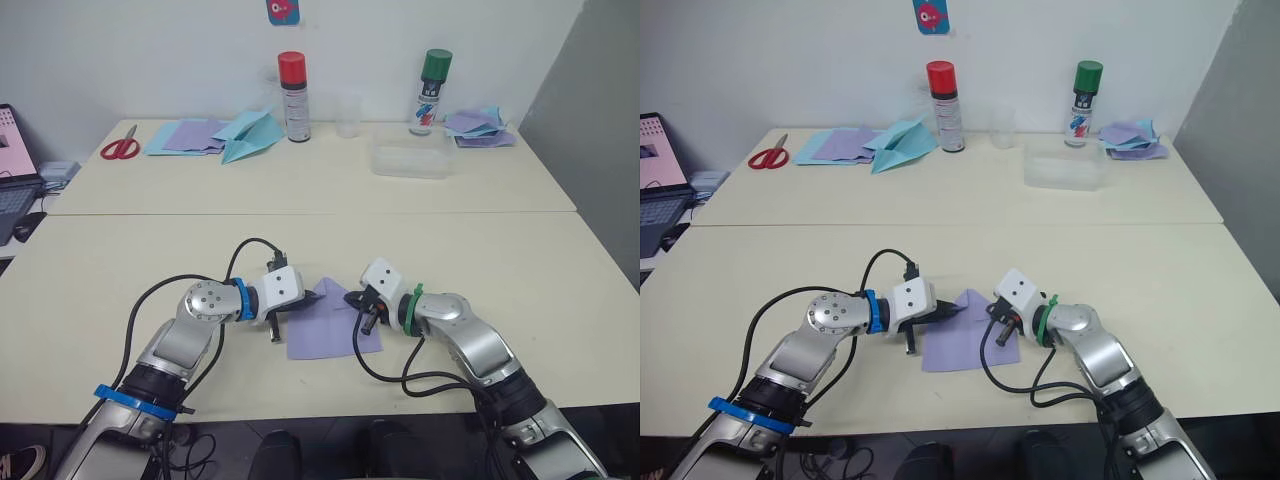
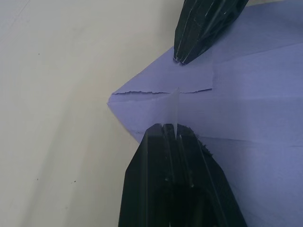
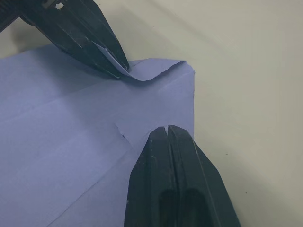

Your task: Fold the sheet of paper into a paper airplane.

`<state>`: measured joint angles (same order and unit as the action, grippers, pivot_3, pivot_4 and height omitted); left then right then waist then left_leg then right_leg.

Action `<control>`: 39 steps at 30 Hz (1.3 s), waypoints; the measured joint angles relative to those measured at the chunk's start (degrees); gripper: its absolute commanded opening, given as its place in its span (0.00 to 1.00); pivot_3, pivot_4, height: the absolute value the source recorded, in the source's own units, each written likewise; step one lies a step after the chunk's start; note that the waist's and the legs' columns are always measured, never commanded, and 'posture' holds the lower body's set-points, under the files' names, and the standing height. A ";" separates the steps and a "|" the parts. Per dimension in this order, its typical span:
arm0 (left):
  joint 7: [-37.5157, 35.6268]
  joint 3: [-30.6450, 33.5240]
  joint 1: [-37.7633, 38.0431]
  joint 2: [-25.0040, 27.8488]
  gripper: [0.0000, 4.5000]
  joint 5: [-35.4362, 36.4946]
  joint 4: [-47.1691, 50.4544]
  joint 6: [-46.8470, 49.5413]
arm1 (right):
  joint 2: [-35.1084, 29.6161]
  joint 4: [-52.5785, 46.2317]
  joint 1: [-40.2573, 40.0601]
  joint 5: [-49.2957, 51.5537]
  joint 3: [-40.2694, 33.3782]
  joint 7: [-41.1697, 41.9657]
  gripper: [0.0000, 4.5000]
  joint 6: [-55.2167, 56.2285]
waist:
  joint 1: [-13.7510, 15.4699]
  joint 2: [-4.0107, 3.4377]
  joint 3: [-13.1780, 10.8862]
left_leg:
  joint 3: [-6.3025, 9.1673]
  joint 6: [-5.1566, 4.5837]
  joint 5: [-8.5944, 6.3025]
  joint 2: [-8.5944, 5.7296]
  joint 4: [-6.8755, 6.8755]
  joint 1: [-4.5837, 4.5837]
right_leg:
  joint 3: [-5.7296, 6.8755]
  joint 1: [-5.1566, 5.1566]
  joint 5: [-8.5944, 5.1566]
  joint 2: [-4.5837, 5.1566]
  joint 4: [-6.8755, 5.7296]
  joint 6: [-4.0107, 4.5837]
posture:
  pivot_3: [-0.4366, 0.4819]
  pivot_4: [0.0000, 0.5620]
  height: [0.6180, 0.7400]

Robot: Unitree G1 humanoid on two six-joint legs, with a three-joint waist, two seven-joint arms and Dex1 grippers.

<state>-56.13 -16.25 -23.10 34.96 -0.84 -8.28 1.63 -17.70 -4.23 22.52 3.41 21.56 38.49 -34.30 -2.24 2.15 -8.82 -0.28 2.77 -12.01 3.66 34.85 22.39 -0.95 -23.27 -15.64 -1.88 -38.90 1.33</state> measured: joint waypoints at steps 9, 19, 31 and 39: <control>-4.67 -1.03 -3.21 0.20 0.00 -0.89 -2.39 -0.41 | -0.14 -1.68 0.02 0.04 -0.11 0.11 0.00 -2.62 | 0.31 -0.01 0.00 | -0.02 0.00 0.00 0.00 0.00 0.04 | -0.01 -0.02 -0.03 -0.02 0.00 0.03 | 0.48 0.27 1.00; -4.25 -1.02 -2.00 0.17 0.00 -2.21 0.16 1.23 | 0.04 -2.23 -0.59 0.04 -0.11 -0.25 0.00 -2.63 | 0.27 -0.01 0.00 | -0.03 0.00 -0.01 0.02 -0.01 0.04 | -0.02 -0.02 -0.07 -0.03 0.01 0.09 | 0.48 0.27 1.00; -2.40 0.22 1.72 0.16 0.00 -2.30 3.66 1.17 | 1.27 -0.60 1.81 2.62 -1.30 1.71 0.00 -3.33 | 0.16 -0.12 -0.07 | -0.04 0.02 -0.03 0.01 -0.04 0.09 | -0.02 -0.06 -0.12 -0.03 0.01 0.15 | 0.48 0.27 1.00; -2.40 -0.23 1.66 0.47 0.00 -2.81 3.32 -0.73 | 5.29 6.81 8.08 3.79 -2.99 1.91 0.00 -0.95 | 0.32 -0.14 -0.08 | -0.01 0.02 -0.03 0.03 -0.04 0.11 | 0.02 -0.06 -0.12 -0.05 0.02 0.16 | 0.48 0.27 1.00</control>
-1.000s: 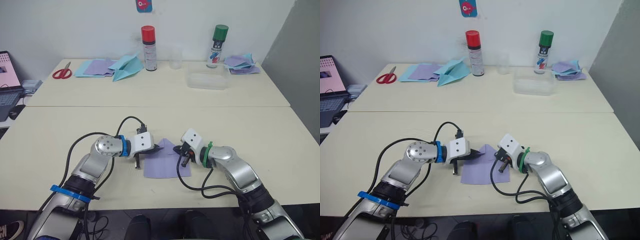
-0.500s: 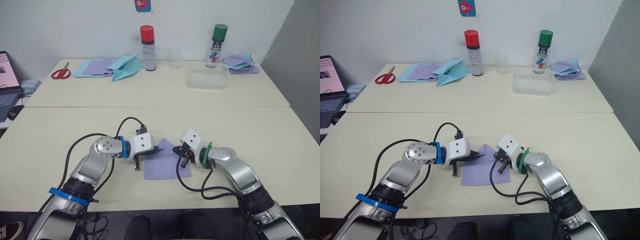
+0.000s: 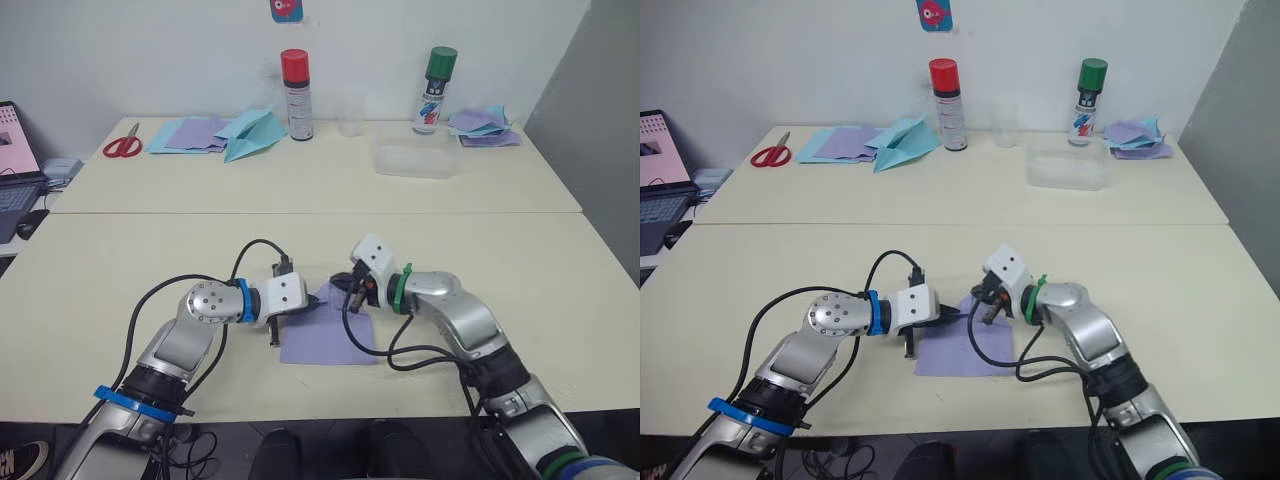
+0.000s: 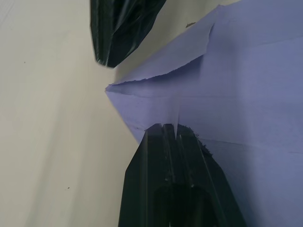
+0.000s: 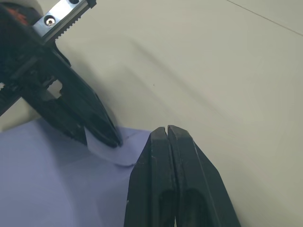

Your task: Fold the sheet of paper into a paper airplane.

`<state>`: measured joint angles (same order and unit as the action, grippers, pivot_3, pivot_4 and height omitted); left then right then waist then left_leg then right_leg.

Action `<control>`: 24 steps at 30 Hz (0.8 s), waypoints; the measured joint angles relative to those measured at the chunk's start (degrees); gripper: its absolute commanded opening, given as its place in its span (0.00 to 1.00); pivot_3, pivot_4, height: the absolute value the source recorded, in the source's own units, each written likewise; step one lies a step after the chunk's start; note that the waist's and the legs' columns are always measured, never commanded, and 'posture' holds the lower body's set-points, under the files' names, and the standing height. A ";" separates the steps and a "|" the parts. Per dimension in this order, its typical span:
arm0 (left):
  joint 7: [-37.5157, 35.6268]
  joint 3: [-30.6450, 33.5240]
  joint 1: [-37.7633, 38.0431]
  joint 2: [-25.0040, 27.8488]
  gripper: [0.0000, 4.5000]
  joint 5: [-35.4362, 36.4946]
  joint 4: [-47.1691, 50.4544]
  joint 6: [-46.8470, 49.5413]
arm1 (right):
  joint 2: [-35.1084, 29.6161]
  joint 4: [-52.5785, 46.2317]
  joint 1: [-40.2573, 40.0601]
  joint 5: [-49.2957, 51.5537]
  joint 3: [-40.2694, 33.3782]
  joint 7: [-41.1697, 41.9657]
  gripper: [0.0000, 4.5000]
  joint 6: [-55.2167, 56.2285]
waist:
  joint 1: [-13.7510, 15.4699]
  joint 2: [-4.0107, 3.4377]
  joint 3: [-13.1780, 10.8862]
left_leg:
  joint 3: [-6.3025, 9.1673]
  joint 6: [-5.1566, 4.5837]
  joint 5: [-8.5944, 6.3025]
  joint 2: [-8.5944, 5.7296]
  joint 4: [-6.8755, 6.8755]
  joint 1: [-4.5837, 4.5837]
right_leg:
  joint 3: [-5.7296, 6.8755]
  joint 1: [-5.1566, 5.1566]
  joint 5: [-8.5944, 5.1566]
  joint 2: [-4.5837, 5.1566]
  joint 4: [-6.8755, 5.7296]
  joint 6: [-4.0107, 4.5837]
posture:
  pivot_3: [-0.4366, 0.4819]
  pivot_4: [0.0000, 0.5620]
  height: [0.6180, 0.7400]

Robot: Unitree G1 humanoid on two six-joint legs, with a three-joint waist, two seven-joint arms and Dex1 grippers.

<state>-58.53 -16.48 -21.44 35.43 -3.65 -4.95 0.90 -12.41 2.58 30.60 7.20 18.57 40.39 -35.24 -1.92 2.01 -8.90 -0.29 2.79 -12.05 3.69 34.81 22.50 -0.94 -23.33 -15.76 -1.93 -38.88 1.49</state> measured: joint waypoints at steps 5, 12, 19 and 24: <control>0.00 -0.14 -0.15 0.00 0.00 0.00 -0.15 -0.14 | 0.31 4.83 0.21 -0.14 -0.57 -0.32 0.00 2.63 | 0.00 -0.01 -0.01 | -0.04 0.00 0.00 -0.02 0.02 0.03 | -0.03 -0.02 0.00 0.01 0.00 0.00 | 0.48 0.27 1.00; 0.00 -0.28 -0.46 0.02 0.00 -0.01 -0.59 -0.20 | 2.15 7.11 0.21 -0.21 -0.64 -0.89 0.00 3.73 | 0.01 -0.02 -0.01 | 0.01 0.00 0.00 -0.01 0.02 0.03 | 0.01 -0.02 0.01 0.00 -0.03 -0.01 | 0.48 0.27 1.00; -0.08 -0.52 -0.72 0.13 0.00 -0.01 -1.07 -0.27 | 3.15 7.62 0.31 0.70 -3.89 -2.14 0.00 5.10 | 0.02 -0.03 -0.01 | 0.00 0.00 0.00 -0.02 0.02 0.03 | 0.00 -0.02 0.01 0.00 -0.03 -0.01 | 0.48 0.27 1.00; -0.05 -0.60 -0.86 0.15 0.00 -0.17 -1.54 -1.47 | 4.72 7.61 0.35 1.17 -4.98 -2.08 0.00 7.26 | 0.02 -0.03 -0.02 | 0.00 0.00 0.00 -0.01 0.02 0.03 | 0.00 -0.02 0.01 0.00 -0.03 -0.01 | 0.48 0.27 1.00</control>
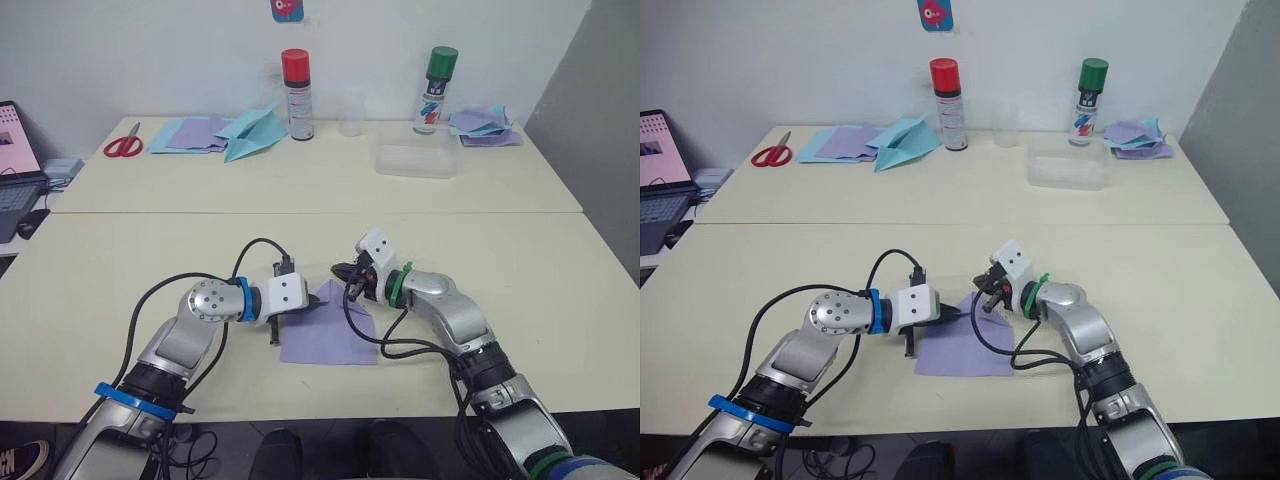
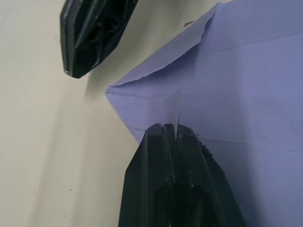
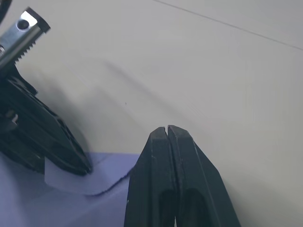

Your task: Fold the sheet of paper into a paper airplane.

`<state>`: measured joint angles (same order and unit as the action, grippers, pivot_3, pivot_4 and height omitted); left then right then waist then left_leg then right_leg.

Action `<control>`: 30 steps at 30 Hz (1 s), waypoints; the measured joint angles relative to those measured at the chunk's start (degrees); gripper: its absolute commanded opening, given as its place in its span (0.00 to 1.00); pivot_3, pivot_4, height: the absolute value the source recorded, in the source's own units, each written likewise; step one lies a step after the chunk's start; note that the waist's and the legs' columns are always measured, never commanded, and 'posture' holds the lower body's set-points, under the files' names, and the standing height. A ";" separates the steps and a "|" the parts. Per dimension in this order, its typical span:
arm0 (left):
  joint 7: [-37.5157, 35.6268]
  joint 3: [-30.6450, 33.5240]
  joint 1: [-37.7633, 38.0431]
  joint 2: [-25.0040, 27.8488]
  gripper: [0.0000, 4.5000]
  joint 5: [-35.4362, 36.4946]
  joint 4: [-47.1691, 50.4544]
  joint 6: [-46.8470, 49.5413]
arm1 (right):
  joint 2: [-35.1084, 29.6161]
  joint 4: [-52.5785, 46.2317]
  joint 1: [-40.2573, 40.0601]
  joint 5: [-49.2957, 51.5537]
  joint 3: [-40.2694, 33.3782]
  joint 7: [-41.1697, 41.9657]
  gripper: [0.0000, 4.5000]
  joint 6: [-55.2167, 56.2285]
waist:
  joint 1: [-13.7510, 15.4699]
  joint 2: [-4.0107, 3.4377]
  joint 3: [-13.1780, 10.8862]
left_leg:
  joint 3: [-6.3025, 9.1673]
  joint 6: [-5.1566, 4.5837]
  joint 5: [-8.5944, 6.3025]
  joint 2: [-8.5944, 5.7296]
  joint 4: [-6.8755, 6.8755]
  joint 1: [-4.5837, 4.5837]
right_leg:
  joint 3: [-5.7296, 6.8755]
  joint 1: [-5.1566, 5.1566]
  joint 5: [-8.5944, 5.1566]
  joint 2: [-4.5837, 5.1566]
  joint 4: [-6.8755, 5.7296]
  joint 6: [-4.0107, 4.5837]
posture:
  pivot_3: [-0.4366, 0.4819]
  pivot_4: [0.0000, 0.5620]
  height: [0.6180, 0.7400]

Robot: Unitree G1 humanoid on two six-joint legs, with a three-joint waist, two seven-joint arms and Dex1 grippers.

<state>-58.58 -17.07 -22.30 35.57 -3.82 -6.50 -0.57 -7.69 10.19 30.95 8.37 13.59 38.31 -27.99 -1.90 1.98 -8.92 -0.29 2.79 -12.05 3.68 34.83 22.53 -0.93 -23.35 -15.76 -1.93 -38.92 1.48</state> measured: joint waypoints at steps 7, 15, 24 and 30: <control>-0.01 -0.47 -0.53 0.00 0.00 -0.57 -0.82 -1.16 | 0.51 1.81 0.09 -1.11 2.99 0.48 0.00 -0.01 | 0.06 -0.01 0.00 | -0.01 0.00 0.00 -0.02 0.01 0.00 | -0.01 0.01 0.00 0.01 -0.01 0.00 | 0.48 0.27 1.00; -0.02 -0.50 -0.59 0.07 0.00 -0.82 -0.72 -1.20 | -1.41 1.84 0.12 -3.23 6.32 1.83 0.00 -0.21 | 0.06 -0.01 0.00 | -0.01 0.00 0.00 -0.01 0.01 -0.01 | 0.00 0.02 0.00 0.00 -0.01 0.00 | 0.48 0.27 1.00; -1.86 0.62 0.44 0.98 0.17 1.63 2.22 1.28 | -1.48 0.74 -1.55 -3.16 6.43 0.98 0.00 0.71 | -0.14 -0.01 0.00 | -0.01 0.00 0.00 0.02 0.00 0.00 | -0.02 0.00 0.00 -0.01 0.00 0.00 | 0.48 0.27 1.00; -10.16 2.07 5.05 8.56 0.57 9.62 12.11 10.18 | -1.10 -0.02 -2.40 -3.18 6.21 -0.06 0.00 0.80 | -0.17 -0.04 -0.03 | 0.04 0.00 0.00 0.03 0.00 0.10 | 0.02 -0.12 -0.01 -0.02 -0.04 0.01 | 0.48 0.27 1.00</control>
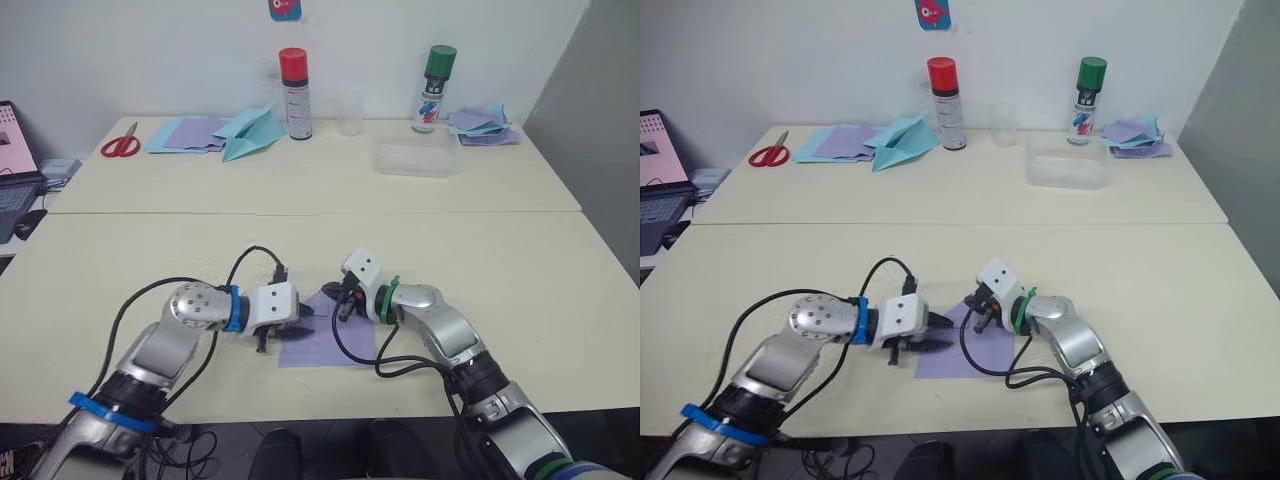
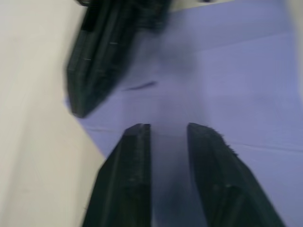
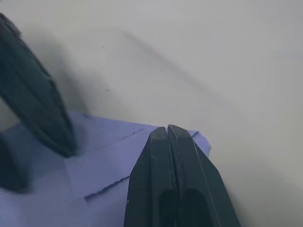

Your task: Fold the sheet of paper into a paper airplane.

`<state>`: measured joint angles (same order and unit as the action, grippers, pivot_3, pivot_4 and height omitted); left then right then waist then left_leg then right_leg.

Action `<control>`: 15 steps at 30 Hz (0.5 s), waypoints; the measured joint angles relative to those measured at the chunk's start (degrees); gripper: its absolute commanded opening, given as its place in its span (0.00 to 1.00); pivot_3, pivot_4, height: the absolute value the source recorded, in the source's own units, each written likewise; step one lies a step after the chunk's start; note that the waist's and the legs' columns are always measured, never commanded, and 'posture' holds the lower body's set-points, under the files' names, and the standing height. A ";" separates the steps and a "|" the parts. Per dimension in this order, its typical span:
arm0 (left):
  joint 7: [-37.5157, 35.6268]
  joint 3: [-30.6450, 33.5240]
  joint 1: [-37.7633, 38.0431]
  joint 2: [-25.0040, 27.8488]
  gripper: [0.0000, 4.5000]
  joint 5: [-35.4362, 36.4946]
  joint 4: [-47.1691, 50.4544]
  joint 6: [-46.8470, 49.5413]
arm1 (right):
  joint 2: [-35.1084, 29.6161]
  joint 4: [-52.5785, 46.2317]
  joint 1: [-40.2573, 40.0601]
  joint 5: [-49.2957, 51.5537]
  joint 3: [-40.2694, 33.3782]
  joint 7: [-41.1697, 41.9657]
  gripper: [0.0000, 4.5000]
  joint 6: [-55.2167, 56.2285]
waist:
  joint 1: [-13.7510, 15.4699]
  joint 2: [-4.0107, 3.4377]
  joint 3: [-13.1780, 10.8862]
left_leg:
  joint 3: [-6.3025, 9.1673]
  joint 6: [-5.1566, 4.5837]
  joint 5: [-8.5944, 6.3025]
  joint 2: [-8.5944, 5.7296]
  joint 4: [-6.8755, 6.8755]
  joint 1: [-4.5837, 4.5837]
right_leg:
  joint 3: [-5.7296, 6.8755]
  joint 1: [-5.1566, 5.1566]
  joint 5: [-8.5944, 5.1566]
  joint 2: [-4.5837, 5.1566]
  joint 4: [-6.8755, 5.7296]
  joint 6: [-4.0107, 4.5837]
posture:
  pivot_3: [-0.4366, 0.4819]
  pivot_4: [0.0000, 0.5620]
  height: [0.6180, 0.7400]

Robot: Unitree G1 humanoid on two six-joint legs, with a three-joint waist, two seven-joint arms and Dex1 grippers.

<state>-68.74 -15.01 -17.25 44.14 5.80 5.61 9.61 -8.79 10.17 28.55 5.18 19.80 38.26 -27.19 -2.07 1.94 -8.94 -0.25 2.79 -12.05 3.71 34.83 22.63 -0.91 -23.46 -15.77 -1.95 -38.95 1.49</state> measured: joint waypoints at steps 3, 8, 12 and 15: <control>-2.06 4.15 1.45 4.21 0.78 4.04 2.58 5.10 | -0.03 0.01 -0.04 -0.01 -0.10 -0.13 0.00 -0.02 | 0.08 -0.01 -0.02 | 0.03 0.00 0.00 -0.01 0.01 -0.01 | 0.02 0.00 0.00 0.00 -0.01 0.00 | 0.48 0.27 1.00; 2.27 14.84 0.09 2.29 0.78 12.17 0.03 14.64 | -0.01 0.01 -0.05 -0.02 -0.19 -0.37 0.00 -0.05 | 0.14 -0.05 -0.05 | 0.01 0.00 0.00 -0.03 0.02 -0.02 | 0.02 0.01 0.00 0.01 0.00 0.00 | 0.48 0.27 1.00; 9.22 17.20 -0.98 -4.66 0.60 13.33 -3.32 15.68 | 0.07 -0.06 -0.07 -0.01 -0.18 -0.39 0.00 -0.05 | 0.18 -0.02 -0.03 | 0.01 0.00 0.00 -0.02 0.04 0.04 | 0.02 0.01 0.01 0.01 0.00 -0.01 | 0.48 0.27 1.00; 14.21 16.99 -1.17 -10.32 0.39 13.10 -3.54 15.59 | 0.06 -0.24 -0.17 -0.01 -0.13 -0.42 0.00 -0.14 | 0.19 -0.01 -0.02 | 0.01 0.00 0.00 -0.02 0.05 0.06 | 0.00 0.00 0.01 0.01 0.00 -0.02 | 0.48 0.27 1.00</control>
<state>-54.53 1.98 -18.42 33.82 18.90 2.08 25.20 -8.73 9.94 28.39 5.18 19.67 37.84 -27.34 -1.88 1.93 -8.96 -0.24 2.79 -12.04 3.69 34.88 22.68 -0.92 -23.46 -15.76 -1.94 -38.95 1.47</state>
